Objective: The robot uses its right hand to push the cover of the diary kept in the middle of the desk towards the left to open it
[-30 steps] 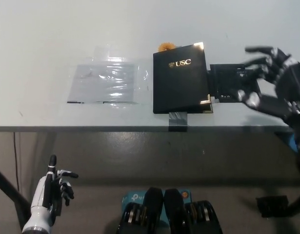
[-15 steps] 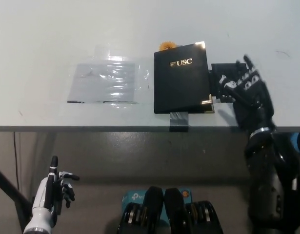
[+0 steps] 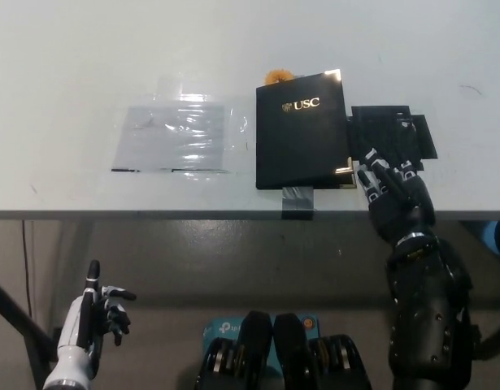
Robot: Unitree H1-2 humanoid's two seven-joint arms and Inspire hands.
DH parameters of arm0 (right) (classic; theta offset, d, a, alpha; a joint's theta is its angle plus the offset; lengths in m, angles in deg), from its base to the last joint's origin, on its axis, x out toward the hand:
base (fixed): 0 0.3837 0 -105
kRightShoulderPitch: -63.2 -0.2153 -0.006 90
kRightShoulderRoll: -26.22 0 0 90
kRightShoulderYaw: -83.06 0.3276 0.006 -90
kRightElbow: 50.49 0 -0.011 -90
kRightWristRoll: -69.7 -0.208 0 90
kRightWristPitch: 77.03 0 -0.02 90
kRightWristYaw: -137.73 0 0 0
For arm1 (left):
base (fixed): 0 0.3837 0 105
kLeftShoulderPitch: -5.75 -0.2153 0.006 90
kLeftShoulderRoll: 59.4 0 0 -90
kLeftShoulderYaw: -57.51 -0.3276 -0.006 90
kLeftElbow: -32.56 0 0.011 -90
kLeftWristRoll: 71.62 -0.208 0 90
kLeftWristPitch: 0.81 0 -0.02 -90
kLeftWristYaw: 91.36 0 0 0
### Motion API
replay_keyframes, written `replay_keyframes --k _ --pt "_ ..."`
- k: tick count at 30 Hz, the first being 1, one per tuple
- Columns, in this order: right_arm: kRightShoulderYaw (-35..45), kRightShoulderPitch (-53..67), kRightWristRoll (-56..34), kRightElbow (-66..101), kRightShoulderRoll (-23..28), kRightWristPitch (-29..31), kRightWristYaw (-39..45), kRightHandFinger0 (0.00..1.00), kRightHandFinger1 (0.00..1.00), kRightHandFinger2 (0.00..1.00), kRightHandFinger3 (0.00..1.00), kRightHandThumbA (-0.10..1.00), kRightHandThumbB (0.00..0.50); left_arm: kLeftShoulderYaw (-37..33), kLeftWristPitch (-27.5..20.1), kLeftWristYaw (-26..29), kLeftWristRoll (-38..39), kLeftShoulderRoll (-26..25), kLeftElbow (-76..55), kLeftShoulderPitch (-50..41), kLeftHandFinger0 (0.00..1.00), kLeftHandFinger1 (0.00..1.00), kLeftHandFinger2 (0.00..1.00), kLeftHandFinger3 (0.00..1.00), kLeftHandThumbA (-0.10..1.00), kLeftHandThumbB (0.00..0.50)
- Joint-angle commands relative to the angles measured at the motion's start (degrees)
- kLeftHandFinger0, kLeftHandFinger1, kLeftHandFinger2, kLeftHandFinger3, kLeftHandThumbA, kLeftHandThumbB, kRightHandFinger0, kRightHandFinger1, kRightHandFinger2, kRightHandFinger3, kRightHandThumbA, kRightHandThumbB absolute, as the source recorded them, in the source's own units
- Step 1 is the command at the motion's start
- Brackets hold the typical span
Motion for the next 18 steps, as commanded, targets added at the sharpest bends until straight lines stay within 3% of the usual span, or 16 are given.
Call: replay_keyframes --k 1,7,14,18 --pt "0.2 -2.7 -2.9 -0.6 -0.1 3.4 1.1 0.95 1.0 1.0 1.0 1.0 0.167 0.1 -0.4 0.7 0.4 0.1 -1.1 1.0 0.11 0.18 0.16 0.33 1.0 0.427" --pt "-1.8 -3.1 -0.7 -2.6 -0.5 3.2 0.3 0.93 0.98 0.98 1.0 1.0 0.148 -0.3 -1.0 0.2 0.6 0.5 -0.9 -0.6 0.12 0.18 0.17 0.36 1.0 0.449" --pt "-5.0 -5.7 0.9 -5.7 -0.2 3.5 0.7 0.91 0.95 0.95 1.0 1.0 0.159 -0.9 -0.8 0.3 0.4 1.0 -1.2 -1.3 0.12 0.18 0.16 0.33 1.0 0.421" --pt "-7.0 -8.7 2.5 -8.4 0.4 4.2 0.5 0.89 0.94 0.94 1.0 1.0 0.142 -1.2 -0.6 0.5 0.2 1.2 -1.4 -1.5 0.14 0.19 0.17 0.32 1.0 0.429"
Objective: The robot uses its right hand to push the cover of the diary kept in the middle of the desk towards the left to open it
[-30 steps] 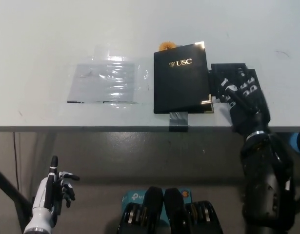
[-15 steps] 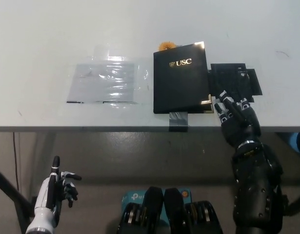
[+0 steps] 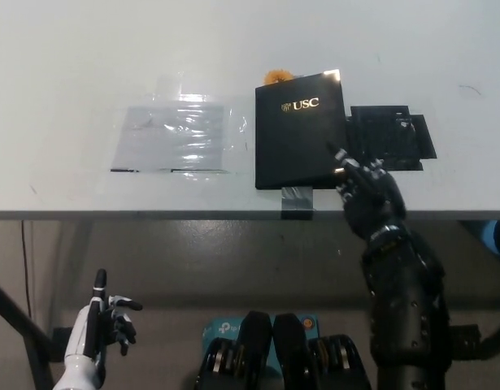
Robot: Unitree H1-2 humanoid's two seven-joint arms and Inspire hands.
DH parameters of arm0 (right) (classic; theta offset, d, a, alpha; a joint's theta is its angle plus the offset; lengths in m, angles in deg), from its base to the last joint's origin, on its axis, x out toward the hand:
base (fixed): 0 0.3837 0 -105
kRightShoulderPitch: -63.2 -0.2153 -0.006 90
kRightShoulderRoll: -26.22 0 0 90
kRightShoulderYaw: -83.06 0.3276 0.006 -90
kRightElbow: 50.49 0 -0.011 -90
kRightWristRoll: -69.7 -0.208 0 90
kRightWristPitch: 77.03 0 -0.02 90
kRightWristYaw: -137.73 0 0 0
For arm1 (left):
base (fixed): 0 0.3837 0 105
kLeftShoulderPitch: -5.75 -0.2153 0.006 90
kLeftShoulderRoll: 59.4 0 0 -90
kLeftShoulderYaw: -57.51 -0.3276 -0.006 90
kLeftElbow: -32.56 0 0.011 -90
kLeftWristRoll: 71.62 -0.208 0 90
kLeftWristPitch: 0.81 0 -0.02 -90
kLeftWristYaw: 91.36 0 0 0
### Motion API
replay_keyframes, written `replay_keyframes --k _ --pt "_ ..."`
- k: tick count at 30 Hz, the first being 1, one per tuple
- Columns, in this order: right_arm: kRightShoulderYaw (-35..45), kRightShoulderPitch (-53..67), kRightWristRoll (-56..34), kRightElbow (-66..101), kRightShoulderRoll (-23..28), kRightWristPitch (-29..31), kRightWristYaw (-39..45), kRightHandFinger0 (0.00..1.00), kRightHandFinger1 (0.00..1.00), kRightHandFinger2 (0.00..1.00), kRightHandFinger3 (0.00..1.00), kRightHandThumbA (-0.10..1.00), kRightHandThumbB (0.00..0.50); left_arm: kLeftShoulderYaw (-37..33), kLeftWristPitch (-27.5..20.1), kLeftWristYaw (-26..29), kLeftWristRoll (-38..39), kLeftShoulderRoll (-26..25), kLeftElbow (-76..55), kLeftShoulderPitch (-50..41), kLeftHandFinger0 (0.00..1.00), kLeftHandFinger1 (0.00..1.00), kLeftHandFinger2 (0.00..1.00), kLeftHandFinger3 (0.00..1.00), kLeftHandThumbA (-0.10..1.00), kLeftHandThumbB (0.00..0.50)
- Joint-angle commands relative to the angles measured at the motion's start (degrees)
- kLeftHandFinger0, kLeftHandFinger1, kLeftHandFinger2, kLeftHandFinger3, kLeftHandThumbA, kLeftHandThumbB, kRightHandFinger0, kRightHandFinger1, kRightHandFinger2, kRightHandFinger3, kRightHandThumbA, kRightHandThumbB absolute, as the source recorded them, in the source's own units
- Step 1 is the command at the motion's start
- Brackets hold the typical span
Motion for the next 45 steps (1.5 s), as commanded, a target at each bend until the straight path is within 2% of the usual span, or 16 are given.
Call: replay_keyframes --k 1,4,6,13,15,17,21,26,28,30,31,34,36,41,43,45 --pt "-2.2 -5.3 1.6 -1.3 0.3 2.5 0.5 0.89 0.94 0.94 1.0 1.0 0.142 -0.1 -0.6 0.5 0.2 0.1 -1.5 0.1 0.14 0.19 0.17 0.32 1.0 0.429" --pt "-2.5 -8.1 2.2 -3.8 0.8 3.1 -0.3 0.89 0.94 0.95 1.0 1.0 0.132 -0.5 -0.7 0.0 0.2 -0.2 -1.3 0.4 0.13 0.19 0.17 0.33 1.0 0.445" --pt "-2.7 -9.4 2.8 -5.7 0.9 3.7 -0.5 0.86 0.92 0.92 1.0 1.0 0.139 -0.6 -0.7 0.1 0.1 -0.2 -1.4 0.4 0.12 0.18 0.15 0.32 1.0 0.444" --pt "-1.9 -10.2 2.7 -8.2 0.4 5.7 -0.7 0.86 0.93 0.94 1.0 1.0 0.155 -1.4 -1.1 0.0 -0.3 -0.3 -0.8 1.7 0.11 0.19 0.16 0.31 1.0 0.5" --pt "-1.8 -10.3 2.6 -8.9 0.4 5.9 -0.8 0.86 0.93 0.94 1.0 1.0 0.157 -1.3 -0.7 -0.1 0.1 -0.3 -0.8 2.1 0.11 0.19 0.17 0.32 1.0 0.5" --pt "-2.3 -9.4 3.2 -8.9 -0.3 6.4 -1.1 0.81 0.88 0.9 1.0 1.0 0.153 -1.9 -0.7 -0.1 -0.7 -0.5 -0.8 2.2 0.13 0.19 0.18 0.32 1.0 0.497" --pt "-3.9 -8.1 4.9 -8.8 -1.1 6.5 -1.5 0.83 0.89 0.91 0.99 1.0 0.119 -2.2 -0.2 -0.4 -0.5 -0.8 -1.6 2.0 0.13 0.19 0.16 0.32 1.0 0.5" --pt "-6.8 -6.8 7.4 -9.3 -1.7 8.3 -0.5 0.82 0.88 0.9 0.98 1.0 0.116 -2.9 0.5 -0.6 -0.7 -1.2 -2.4 1.8 0.15 0.2 0.16 0.33 1.0 0.476" --pt "-8.6 -6.4 9.0 -9.9 -2.3 8.6 -0.7 0.77 0.86 0.88 0.95 1.0 0.115 -3.3 0.2 -0.7 -0.8 -1.5 -2.1 2.2 0.14 0.2 0.18 0.34 1.0 0.491" --pt "-9.7 -6.4 9.6 -10.0 -2.6 8.7 -0.3 0.76 0.85 0.88 0.95 1.0 0.113 -3.7 -0.1 -0.6 -1.1 -1.6 -1.8 2.4 0.15 0.21 0.16 0.34 1.0 0.497" --pt "-10.3 -6.6 10.0 -10.1 -3.0 8.8 -0.1 0.76 0.86 0.89 0.95 1.0 0.102 -3.7 -0.6 -0.7 -0.8 -1.6 -1.7 2.4 0.15 0.21 0.17 0.34 1.0 0.499" --pt "-12.4 -7.4 10.9 -9.7 -3.8 9.0 0.8 0.77 0.89 0.94 1.0 1.0 0.16 -4.1 -1.3 -0.6 -0.7 -1.6 -1.3 2.5 0.12 0.19 0.16 0.33 1.0 0.5" --pt "-14.3 -8.1 12.5 -9.4 -4.1 9.0 0.3 0.77 0.87 0.92 0.99 1.0 0.149 -4.1 -1.5 -0.8 -0.4 -1.6 -1.2 2.6 0.07 0.17 0.14 0.33 1.0 0.5" --pt "-19.0 -9.3 16.3 -11.4 -3.0 9.4 1.1 0.77 0.86 0.88 0.94 1.0 0.183 -4.6 -1.6 -1.0 -0.5 -1.9 -0.9 2.7 0.1 0.17 0.12 0.33 1.0 0.5" --pt "-20.1 -9.9 16.7 -12.6 -2.6 9.5 1.5 0.81 0.88 0.9 0.93 1.0 0.168 -4.6 -2.0 -1.1 -0.3 -1.9 -0.8 2.7 0.12 0.18 0.14 0.34 1.0 0.5" --pt "-23.1 -10.6 19.4 -14.6 -1.1 10.2 2.6 0.85 0.91 0.94 0.97 1.0 0.158 -4.7 -2.6 -1.4 -0.1 -2.1 -0.4 2.6 0.12 0.18 0.13 0.33 1.0 0.5"
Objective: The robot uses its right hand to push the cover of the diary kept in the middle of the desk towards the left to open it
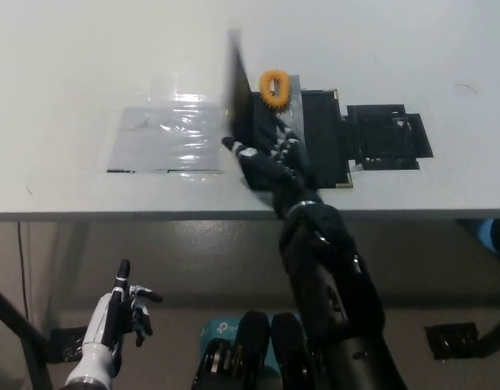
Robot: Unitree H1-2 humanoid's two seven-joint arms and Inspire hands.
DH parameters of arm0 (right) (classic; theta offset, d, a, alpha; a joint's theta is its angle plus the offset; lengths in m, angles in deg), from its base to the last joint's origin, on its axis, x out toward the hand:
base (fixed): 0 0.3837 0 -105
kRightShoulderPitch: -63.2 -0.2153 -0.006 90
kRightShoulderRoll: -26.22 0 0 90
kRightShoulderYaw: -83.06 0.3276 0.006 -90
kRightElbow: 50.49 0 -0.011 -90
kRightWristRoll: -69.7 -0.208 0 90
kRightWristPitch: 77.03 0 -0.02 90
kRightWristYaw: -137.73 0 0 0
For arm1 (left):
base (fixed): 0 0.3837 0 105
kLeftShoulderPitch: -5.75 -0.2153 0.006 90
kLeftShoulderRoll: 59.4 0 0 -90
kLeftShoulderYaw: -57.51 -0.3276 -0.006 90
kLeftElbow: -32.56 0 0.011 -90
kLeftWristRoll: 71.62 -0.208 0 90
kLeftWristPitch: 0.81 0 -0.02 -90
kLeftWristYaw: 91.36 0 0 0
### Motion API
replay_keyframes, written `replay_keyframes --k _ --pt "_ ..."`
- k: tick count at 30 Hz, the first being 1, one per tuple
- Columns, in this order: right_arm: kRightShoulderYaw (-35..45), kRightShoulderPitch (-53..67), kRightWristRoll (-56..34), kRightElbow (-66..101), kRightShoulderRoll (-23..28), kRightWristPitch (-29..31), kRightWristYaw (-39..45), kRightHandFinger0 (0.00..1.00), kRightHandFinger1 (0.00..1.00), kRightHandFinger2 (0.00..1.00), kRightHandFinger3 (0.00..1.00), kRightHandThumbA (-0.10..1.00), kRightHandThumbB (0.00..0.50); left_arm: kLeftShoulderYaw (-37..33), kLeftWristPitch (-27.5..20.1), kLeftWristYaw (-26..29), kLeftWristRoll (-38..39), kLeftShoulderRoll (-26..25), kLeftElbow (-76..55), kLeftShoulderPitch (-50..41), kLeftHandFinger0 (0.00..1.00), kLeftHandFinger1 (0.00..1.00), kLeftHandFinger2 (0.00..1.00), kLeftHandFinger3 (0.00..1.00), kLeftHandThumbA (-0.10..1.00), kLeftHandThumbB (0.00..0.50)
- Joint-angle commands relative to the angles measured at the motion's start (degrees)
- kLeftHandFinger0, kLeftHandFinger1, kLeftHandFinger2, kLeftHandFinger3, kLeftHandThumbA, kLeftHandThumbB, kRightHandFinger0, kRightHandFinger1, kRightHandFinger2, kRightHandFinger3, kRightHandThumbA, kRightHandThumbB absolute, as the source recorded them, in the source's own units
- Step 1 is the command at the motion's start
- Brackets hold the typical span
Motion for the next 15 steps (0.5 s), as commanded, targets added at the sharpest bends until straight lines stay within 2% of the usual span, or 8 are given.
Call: replay_keyframes --k 1,6,8,11,12,13,14,15 --pt "-4.4 -3.9 5.6 -1.7 0.6 2.3 3.6 0.86 0.92 0.95 0.97 1.0 0.158 -0.5 -1.7 -0.9 -0.1 -0.7 -0.7 0.7 0.12 0.18 0.13 0.33 1.0 0.5" --pt "-10.5 -4.4 11.0 -3.2 3.9 4.1 4.4 0.89 0.95 0.99 1.0 1.0 0.162 -1.1 -0.8 -0.7 -0.9 -1.0 -1.3 1.6 0.16 0.21 0.15 0.32 1.0 0.5" --pt "-15.8 -4.0 16.2 -4.0 6.6 4.9 5.1 0.98 1.0 1.0 1.0 1.0 0.168 -1.3 -1.2 -0.9 -0.9 -1.1 -1.2 1.8 0.14 0.2 0.15 0.32 1.0 0.5" --pt "-22.6 -3.4 22.0 -4.7 10.4 5.8 5.7 1.0 1.0 1.0 1.0 1.0 0.211 -1.3 -0.2 -0.8 -0.6 -1.0 -1.3 2.2 0.12 0.17 0.12 0.31 1.0 0.5" --pt "-23.7 -3.2 22.7 -4.7 11.3 6.2 5.9 0.82 0.86 0.86 1.0 1.0 0.215 -1.3 -0.2 -0.9 -0.6 -1.0 -1.5 2.2 0.12 0.16 0.11 0.3 1.0 0.5" --pt "-25.4 -3.2 23.8 -4.8 12.4 6.7 6.2 0.64 0.8 0.84 1.0 1.0 0.216 -1.3 -0.2 -0.9 -0.5 -1.1 -1.6 2.2 0.11 0.16 0.11 0.29 1.0 0.5" --pt "-26.9 -3.5 25.3 -4.3 14.1 6.5 6.3 0.04 0.18 0.35 1.0 1.0 0.205 -1.1 0.6 -0.6 -0.4 -0.8 -1.9 2.3 0.1 0.15 0.09 0.27 1.0 0.5" --pt "-27.9 -3.9 26.2 -4.6 15.0 6.4 6.0 0.0 0.02 0.2 1.0 1.0 0.182 -1.2 0.8 -0.6 -0.5 -0.9 -2.0 2.4 0.1 0.14 0.09 0.27 1.0 0.5"
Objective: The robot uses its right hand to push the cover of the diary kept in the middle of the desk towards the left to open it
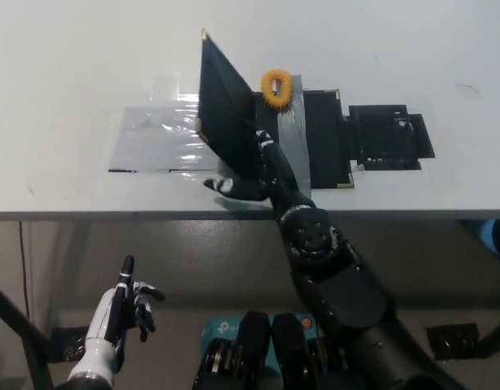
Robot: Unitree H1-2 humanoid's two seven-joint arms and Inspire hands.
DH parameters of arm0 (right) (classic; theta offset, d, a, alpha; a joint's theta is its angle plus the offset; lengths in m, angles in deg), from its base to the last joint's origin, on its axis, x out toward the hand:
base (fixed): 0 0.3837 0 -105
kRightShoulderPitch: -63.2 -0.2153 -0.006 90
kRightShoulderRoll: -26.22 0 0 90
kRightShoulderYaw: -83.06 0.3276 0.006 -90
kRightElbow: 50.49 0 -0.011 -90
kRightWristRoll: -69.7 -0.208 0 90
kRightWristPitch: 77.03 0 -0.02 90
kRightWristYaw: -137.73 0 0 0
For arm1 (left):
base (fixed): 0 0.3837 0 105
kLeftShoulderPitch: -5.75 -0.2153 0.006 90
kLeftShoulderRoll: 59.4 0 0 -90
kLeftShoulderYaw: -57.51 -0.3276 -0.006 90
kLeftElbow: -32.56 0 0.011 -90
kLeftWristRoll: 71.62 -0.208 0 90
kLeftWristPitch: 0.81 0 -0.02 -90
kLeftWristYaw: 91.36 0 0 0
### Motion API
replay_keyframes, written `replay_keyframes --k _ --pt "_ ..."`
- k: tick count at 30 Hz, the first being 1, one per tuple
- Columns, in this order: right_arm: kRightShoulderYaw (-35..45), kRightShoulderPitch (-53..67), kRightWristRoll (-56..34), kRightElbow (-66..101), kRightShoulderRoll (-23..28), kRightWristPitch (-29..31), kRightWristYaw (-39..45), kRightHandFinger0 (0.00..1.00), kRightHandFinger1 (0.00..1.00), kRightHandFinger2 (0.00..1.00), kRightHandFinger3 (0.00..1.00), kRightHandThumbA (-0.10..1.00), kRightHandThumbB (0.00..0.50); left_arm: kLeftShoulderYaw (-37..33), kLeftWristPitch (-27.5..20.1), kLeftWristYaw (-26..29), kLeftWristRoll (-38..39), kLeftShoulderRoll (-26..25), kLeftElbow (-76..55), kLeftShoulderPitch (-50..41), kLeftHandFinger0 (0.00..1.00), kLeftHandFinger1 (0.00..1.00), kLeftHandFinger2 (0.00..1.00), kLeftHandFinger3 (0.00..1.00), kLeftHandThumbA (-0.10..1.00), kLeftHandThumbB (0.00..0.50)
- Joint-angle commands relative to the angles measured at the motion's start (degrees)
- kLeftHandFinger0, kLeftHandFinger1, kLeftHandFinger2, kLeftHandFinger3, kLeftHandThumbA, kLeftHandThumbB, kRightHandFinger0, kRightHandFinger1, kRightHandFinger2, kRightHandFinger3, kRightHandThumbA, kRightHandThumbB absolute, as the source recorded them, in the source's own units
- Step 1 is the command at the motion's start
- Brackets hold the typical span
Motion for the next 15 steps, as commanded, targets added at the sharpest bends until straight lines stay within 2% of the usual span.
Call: replay_keyframes --k 1,2,3,4,5,6,8,9,10,12,13,15 --pt "-6.3 -3.2 12.2 0.5 4.2 3.7 2.4 0.0 0.0 0.14 1.0 1.0 0.189 -0.6 -0.1 -0.9 -0.4 -0.9 -1.9 1.6 0.1 0.14 0.08 0.26 1.0 0.496" --pt "-8.2 -3.8 14.1 0.6 5.7 2.9 3.0 0.45 0.6 0.69 1.0 1.0 0.19 -0.8 -0.2 -1.2 -0.6 -1.2 -1.8 1.8 0.09 0.13 0.08 0.26 1.0 0.492" --pt "-9.8 -4.1 15.8 0.6 6.7 2.6 2.8 0.71 0.87 0.92 1.0 1.0 0.204 -0.9 0.0 -1.4 -0.5 -1.3 -1.8 2.0 0.09 0.13 0.08 0.26 1.0 0.498" --pt "-10.6 -4.3 16.5 0.6 7.2 2.4 2.7 0.83 0.97 1.0 1.0 1.0 0.209 -0.9 0.0 -1.4 -0.4 -1.3 -1.8 2.1 0.09 0.13 0.08 0.26 1.0 0.5" --pt "-10.8 -4.3 16.4 0.6 7.3 2.4 2.6 0.83 0.97 1.0 1.0 1.0 0.21 -1.0 0.1 -1.4 -0.4 -1.3 -1.8 2.1 0.09 0.13 0.08 0.26 1.0 0.5" --pt "-17.2 -6.5 22.6 -0.6 10.8 0.7 5.9 0.89 0.98 1.0 1.0 1.0 0.324 -1.1 0.2 -1.6 -0.6 -1.7 -1.4 2.9 0.09 0.12 0.06 0.26 1.0 0.5" --pt "-18.8 -6.8 23.4 -0.8 11.6 0.8 6.1 0.89 0.99 1.0 1.0 1.0 0.354 -1.3 0.3 -1.6 -0.6 -1.8 -1.5 3.0 0.1 0.13 0.07 0.27 1.0 0.5" --pt "-21.6 -7.2 25.7 -1.3 12.6 0.6 7.2 0.95 1.0 1.0 1.0 1.0 0.376 -1.5 0.4 -1.8 -0.7 -2.0 -1.5 3.2 0.12 0.13 0.06 0.28 1.0 0.5" --pt "-22.9 -7.1 26.4 -0.5 13.1 -1.0 8.2 0.89 1.0 1.0 1.0 1.0 0.393 -1.9 0.9 -1.6 -1.3 -2.1 -1.4 3.3 0.13 0.14 0.07 0.29 1.0 0.5" --pt "-24.1 -7.3 26.7 -0.6 13.4 -1.1 8.5 0.88 1.0 1.0 1.0 1.0 0.404 -2.1 1.1 -1.6 -1.3 -2.3 -1.3 3.9 0.14 0.15 0.07 0.3 1.0 0.5" --pt "-25.0 -7.4 26.7 -0.9 13.3 -0.9 9.8 0.92 1.0 1.0 1.0 1.0 0.425 -2.2 -0.1 -2.0 -1.0 -2.5 -0.6 4.0 0.15 0.16 0.08 0.31 1.0 0.488" --pt "-25.7 -7.2 27.0 -0.7 13.0 -0.8 9.6 0.89 1.0 1.0 1.0 1.0 0.412 -2.4 0.4 -1.9 -0.7 -2.3 -0.5 4.5 0.15 0.16 0.07 0.3 1.0 0.488"
